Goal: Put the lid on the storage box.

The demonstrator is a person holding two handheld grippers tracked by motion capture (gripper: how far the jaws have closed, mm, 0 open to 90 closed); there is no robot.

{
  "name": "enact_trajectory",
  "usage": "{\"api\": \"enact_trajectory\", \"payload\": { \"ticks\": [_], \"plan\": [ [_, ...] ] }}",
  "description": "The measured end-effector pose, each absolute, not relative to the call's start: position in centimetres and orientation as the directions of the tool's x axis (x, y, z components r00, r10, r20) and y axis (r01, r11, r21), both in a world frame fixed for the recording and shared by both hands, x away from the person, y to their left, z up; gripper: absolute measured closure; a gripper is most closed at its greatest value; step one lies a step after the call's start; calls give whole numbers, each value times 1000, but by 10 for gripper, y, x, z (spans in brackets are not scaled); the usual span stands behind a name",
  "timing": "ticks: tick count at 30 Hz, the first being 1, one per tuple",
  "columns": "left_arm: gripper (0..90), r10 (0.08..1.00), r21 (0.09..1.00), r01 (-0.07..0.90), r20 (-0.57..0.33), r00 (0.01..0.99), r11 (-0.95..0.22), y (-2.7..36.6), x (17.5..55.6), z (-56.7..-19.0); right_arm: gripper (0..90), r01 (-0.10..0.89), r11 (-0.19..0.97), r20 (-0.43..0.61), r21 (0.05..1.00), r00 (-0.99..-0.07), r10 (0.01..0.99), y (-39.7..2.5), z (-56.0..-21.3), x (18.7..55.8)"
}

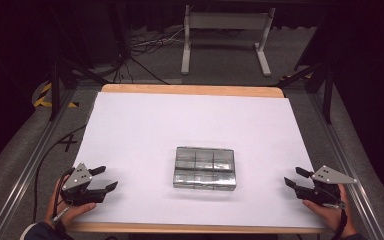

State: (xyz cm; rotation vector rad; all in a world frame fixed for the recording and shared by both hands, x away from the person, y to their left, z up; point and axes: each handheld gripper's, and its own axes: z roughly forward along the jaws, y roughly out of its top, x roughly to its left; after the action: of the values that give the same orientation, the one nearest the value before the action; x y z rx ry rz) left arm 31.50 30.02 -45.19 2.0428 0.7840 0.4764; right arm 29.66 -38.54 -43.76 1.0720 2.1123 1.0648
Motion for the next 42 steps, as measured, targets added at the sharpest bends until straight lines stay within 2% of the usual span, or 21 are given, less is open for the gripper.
{"api": "enact_trajectory", "payload": {
  "ticks": [8, 13, 15, 21, 28, 42],
  "plan": [
    [251, 724, 878, 350, -6, 690, -326, 310, 310, -457, 345, 406, 319, -73, 856, -518, 853, -392, -441, 295],
    [233, 749, 901, 340, -26, 663, -270, 314, 308, -458, 328, 399, 331, -95, 855, -507, 856, -390, -443, 294],
    [235, 752, 892, 356, -28, 658, -278, 313, 309, -459, 326, 397, 319, -86, 861, -502, 860, -392, -443, 294],
    [247, 744, 862, 355, 38, 667, -362, 305, 310, -459, 324, 399, 302, -75, 866, -495, 866, -393, -443, 294],
    [243, 760, 890, 356, -16, 650, -285, 312, 309, -459, 313, 412, 313, -86, 856, -483, 871, -391, -443, 295],
    [237, 762, 885, 363, -15, 647, -291, 311, 309, -459, 299, 407, 303, -85, 862, -473, 877, -392, -443, 294]
  ]
}}
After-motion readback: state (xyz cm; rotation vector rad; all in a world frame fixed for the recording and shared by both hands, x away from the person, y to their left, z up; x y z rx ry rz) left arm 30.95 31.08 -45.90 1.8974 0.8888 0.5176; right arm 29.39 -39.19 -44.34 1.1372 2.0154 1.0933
